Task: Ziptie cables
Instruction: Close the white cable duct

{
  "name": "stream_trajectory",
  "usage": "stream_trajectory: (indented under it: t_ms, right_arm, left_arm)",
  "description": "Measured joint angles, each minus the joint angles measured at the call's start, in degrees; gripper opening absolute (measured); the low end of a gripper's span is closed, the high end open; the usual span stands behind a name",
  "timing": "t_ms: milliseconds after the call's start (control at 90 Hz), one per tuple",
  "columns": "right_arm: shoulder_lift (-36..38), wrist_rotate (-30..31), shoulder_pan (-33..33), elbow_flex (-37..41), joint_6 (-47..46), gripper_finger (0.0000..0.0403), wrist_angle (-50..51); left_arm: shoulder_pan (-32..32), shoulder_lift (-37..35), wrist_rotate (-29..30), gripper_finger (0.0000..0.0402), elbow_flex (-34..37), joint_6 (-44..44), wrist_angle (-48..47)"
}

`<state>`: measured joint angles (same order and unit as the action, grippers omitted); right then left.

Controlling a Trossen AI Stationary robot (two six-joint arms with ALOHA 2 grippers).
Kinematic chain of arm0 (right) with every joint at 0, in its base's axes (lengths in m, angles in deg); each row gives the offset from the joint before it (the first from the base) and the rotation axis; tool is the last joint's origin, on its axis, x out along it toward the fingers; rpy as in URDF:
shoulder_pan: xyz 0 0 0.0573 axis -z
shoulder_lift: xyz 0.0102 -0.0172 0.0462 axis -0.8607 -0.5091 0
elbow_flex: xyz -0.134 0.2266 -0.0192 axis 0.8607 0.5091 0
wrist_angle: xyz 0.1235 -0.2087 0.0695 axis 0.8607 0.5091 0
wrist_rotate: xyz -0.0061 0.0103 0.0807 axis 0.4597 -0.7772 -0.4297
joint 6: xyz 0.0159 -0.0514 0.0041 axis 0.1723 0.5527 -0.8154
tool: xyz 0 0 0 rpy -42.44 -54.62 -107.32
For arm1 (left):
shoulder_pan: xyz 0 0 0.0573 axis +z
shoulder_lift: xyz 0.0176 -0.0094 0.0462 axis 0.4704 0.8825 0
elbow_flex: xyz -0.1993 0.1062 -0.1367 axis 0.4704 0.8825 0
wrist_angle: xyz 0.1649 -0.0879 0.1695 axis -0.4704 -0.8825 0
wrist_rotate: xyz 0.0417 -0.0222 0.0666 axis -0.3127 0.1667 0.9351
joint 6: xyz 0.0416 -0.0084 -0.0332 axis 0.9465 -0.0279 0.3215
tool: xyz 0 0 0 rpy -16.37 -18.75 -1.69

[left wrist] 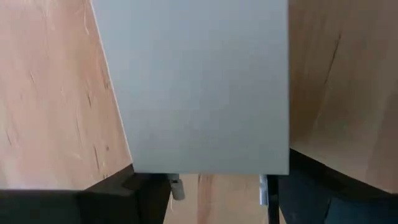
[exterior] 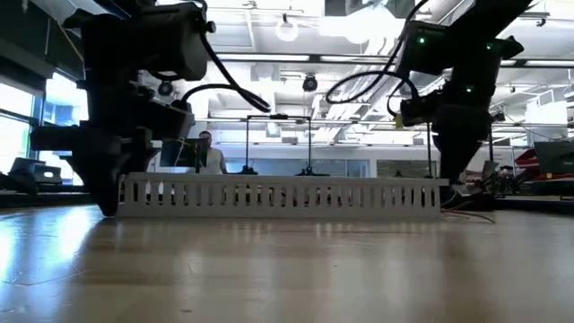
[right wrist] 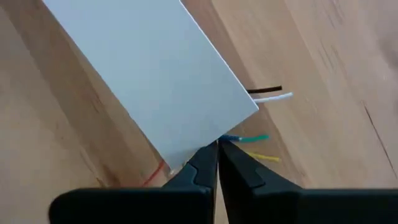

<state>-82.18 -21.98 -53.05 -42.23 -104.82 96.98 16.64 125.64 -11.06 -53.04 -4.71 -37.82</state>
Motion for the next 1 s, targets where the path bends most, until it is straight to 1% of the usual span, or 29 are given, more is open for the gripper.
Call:
stream_trajectory:
  t_ms: [100, 267, 456, 533, 689, 833, 1000]
  right_arm:
    - [-0.04, 0.07, 0.04, 0.11, -0.09, 0.0, -2.05]
    - [-0.07, 0.02, 0.04, 0.11, -0.18, 0.0, -2.06]
    - [0.0, 0.65, -0.04, -0.31, -0.63, 0.0, 3.38]
    - [0.0, 0.72, -0.07, -0.33, -0.65, 0.0, 5.18]
    - [0.0, 1.05, -0.07, -0.33, -0.3, 0.0, 3.89]
    - [0.0, 1.16, -0.07, -0.31, -0.14, 0.0, 3.08]
    - [0.0, 1.46, -0.07, -0.26, -0.08, 0.0, 3.19]
  left_arm:
    - [0.0, -0.02, -0.1, 0.0218, 0.09, -0.54, -0.82]
    - [0.0, -0.02, -0.08, 0.0218, 0.09, -0.46, -0.82]
    - [0.0, 0.14, -0.67, 0.0219, -2.05, -1.37, -2.9]
    - [0.16, 0.04, -2.89, 0.0227, -3.19, -1.28, -4.26]
    - [0.59, 0.04, -5.23, 0.0253, -4.6, -1.64, -5.75]
    - [0.59, 0.04, -5.4, 0.0268, -4.63, -2.82, -9.48]
    - [0.52, 0.02, -5.43, 0.027, -4.59, -4.23, -11.13]
